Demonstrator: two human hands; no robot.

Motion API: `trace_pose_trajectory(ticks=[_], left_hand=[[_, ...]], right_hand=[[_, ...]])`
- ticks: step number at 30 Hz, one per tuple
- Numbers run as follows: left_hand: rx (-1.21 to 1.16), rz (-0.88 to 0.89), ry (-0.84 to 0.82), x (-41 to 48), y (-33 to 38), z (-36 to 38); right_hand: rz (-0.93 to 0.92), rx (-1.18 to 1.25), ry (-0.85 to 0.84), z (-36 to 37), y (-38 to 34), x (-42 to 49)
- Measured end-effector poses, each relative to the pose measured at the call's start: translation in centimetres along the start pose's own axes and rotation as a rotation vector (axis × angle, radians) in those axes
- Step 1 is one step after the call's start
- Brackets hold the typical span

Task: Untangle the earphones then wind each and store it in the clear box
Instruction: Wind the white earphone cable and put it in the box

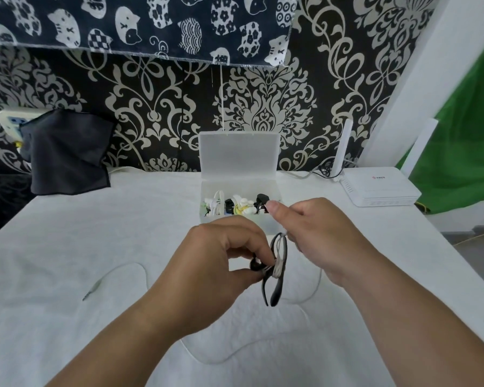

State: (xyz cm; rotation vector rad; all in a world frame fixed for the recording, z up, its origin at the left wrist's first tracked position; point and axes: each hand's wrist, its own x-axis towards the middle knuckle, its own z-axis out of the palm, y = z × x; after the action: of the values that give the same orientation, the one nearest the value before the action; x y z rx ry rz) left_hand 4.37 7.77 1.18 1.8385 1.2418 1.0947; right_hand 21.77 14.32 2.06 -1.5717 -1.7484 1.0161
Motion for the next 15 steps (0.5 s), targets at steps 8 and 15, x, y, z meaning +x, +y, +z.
trace_pose_trajectory(ticks=[8,15], left_hand=[[-0.403,-0.089,0.128,0.7,0.3,-0.3],[-0.416,-0.213,0.45,1.0,-0.4,-0.7]], right_hand=[[0.183,0.451,-0.281,1.3,0.3,-0.2],[0.229,0.407,-0.366,4.0,-0.4,-1.7]])
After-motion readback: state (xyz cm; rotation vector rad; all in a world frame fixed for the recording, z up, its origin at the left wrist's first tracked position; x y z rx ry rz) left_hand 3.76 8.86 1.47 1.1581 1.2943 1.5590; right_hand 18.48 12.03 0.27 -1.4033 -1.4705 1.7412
